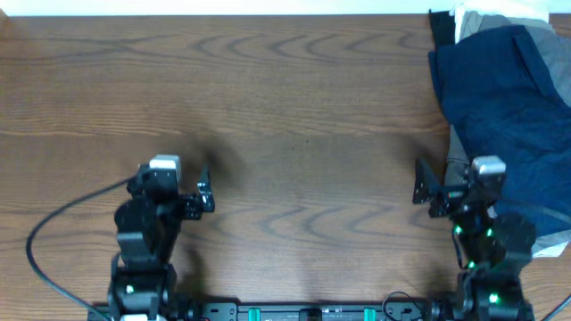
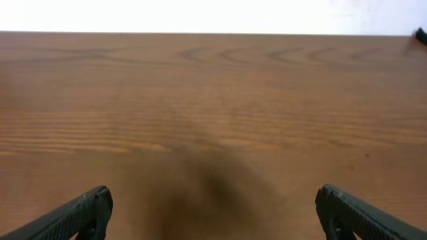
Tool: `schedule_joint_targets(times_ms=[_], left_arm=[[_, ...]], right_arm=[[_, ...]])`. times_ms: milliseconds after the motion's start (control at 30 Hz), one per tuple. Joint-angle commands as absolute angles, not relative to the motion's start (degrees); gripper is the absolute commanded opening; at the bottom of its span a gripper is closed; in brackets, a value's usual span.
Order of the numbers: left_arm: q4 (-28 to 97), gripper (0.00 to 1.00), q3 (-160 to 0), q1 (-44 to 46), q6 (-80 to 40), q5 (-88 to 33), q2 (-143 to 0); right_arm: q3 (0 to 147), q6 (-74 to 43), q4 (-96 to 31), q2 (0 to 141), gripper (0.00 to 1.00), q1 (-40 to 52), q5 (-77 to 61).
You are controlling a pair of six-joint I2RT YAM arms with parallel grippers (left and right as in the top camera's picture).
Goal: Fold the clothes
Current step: 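Reach the right gripper to the navy shorts on the clothes pile and grasp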
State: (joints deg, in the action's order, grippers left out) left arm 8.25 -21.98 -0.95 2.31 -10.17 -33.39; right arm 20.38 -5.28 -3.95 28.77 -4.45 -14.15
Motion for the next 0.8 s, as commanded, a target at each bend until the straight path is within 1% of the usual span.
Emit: schedule_joint_targets(times_ms=[0, 133, 300, 367, 433, 500, 733, 767], left_arm=[[11.8, 0.98, -29.8, -0.7, 1.6, -12.5, -39.5], [20.5, 0.98, -39.5, -0.7, 1.6, -12.9, -47.7], [32.0, 0.98, -51.7, -0.7, 1.6, -13.1, -58.6], [34.5, 0.98, -55.4, -0.7, 1.6, -14.2, -62.4], [34.3, 0.98, -57.1, -0.7, 1.6, -15.9, -65.1], [32.2, 0.98, -57.1, -0.7, 1.6, -17.7, -67.3], [29.0, 0.98, -57.1, -0.7, 1.6, -23.4, -73.7], [29.0, 0.98, -57.1, -0.7, 1.6, -23.4, -74.2]], right_arm=[[28.8, -3.6, -5.2, 37.4, 0.99, -5.3, -17.5], [40.2, -3.6, -11.9, 48.6, 0.99, -5.3, -18.4], [55.3, -3.5, -23.7, 63.8, 0.99, -5.3, -16.8], [60.8, -3.0, -28.0, 69.9, 0.99, -5.3, -15.2], [64.9, 0.1, -30.4, 74.9, 0.99, -5.4, -14.3], [67.1, 3.2, -30.5, 78.8, 0.99, -5.4, -12.6], [67.5, 10.5, -21.3, 89.6, 0.99, -6.9, -5.3], [67.5, 10.6, -20.6, 90.8, 0.97, -7.2, -4.4]])
